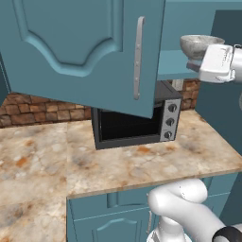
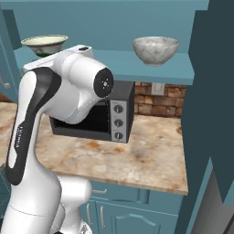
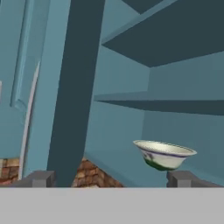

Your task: Move the bowls from the cabinet to the plates on the dining table.

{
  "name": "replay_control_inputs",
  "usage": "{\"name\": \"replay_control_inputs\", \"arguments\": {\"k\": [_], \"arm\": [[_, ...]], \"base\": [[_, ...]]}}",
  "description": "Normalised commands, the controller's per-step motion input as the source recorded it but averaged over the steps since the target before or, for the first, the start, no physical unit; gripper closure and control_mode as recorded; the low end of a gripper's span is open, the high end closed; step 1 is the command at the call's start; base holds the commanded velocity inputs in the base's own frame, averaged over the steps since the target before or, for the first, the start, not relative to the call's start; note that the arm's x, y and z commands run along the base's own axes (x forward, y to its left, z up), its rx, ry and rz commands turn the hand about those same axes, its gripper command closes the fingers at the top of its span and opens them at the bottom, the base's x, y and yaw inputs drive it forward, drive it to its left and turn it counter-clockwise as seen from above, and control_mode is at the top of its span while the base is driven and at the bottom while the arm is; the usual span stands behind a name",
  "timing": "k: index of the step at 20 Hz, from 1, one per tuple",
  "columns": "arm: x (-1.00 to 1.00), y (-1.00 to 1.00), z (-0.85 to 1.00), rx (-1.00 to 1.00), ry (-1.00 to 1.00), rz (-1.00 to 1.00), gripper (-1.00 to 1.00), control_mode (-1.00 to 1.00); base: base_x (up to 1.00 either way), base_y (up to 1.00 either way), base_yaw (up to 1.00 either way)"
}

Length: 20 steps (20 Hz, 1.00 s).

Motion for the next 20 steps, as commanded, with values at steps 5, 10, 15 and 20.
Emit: {"name": "replay_control_inputs", "arguments": {"k": [5,10,15,20], "arm": [[0.39,0.07,-0.12,0.00,0.00,0.02,-1.00,-1.00],[0.24,0.32,-0.14,0.00,-0.01,0.00,-1.00,-1.00],[0.22,0.42,-0.08,0.00,-0.01,0.00,-1.00,-1.00],[0.33,0.41,-0.07,0.00,0.00,0.00,-1.00,-1.00]], "base": [[0.00,0.00,0.00],[0.00,0.00,0.00],[0.00,0.00,0.00],[0.00,0.00,0.00]]}}
